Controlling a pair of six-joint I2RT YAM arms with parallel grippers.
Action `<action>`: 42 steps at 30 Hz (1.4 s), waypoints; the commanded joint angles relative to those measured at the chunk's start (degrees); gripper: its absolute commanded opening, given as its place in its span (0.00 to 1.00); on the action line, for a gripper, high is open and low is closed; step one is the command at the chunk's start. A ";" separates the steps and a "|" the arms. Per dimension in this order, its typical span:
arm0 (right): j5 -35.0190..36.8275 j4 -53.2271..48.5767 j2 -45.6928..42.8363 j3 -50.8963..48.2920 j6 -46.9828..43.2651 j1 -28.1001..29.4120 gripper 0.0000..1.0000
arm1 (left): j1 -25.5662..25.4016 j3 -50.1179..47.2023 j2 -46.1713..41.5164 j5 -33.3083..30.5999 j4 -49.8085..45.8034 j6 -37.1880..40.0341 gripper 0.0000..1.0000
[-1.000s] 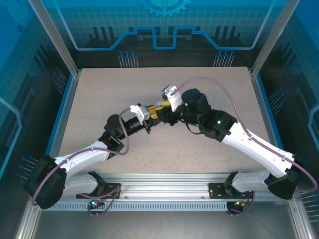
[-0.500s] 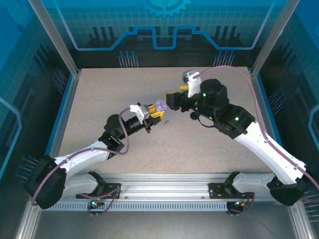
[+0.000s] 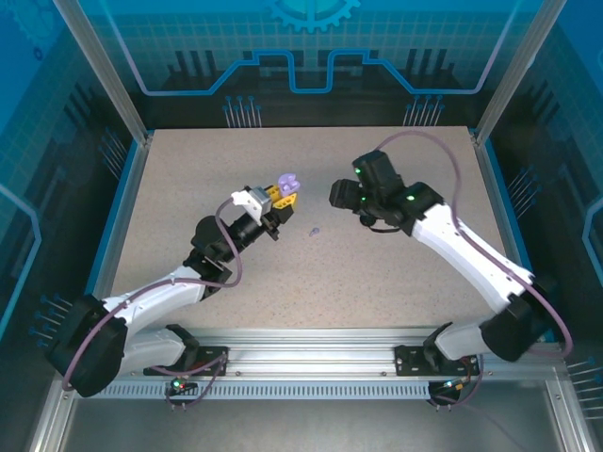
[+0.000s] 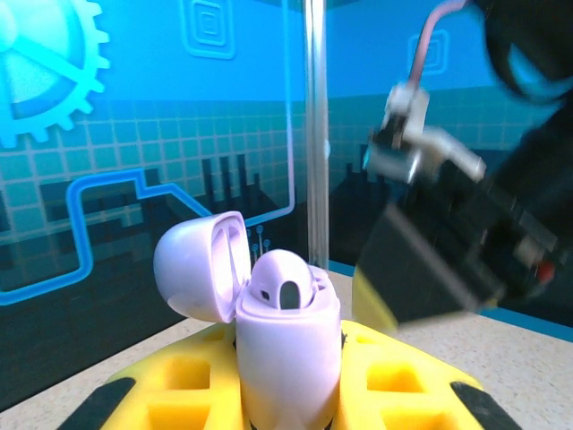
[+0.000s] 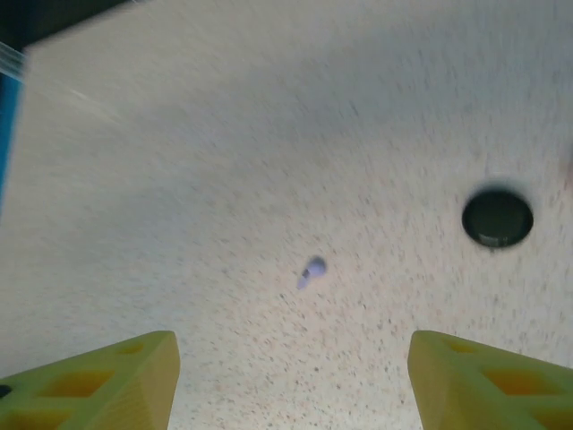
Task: Insert the wireless bluetooth earbuds into the charging case
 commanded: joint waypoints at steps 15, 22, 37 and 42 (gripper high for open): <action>-6.02 -8.74 32.51 13.65 23.92 1.08 0.58 | 4.21 -5.36 -4.81 -6.00 8.71 -5.72 0.00; -7.15 -12.00 41.66 22.26 25.72 2.32 0.53 | 4.88 -6.47 -5.55 -6.38 9.25 -6.86 0.00; -5.82 -15.56 48.32 28.67 26.53 2.61 0.43 | 5.17 -7.10 -5.76 -6.80 9.86 -8.26 0.00; -5.55 -16.22 50.04 30.40 26.20 2.48 0.40 | 5.12 -7.04 -5.78 -6.63 9.77 -8.46 0.00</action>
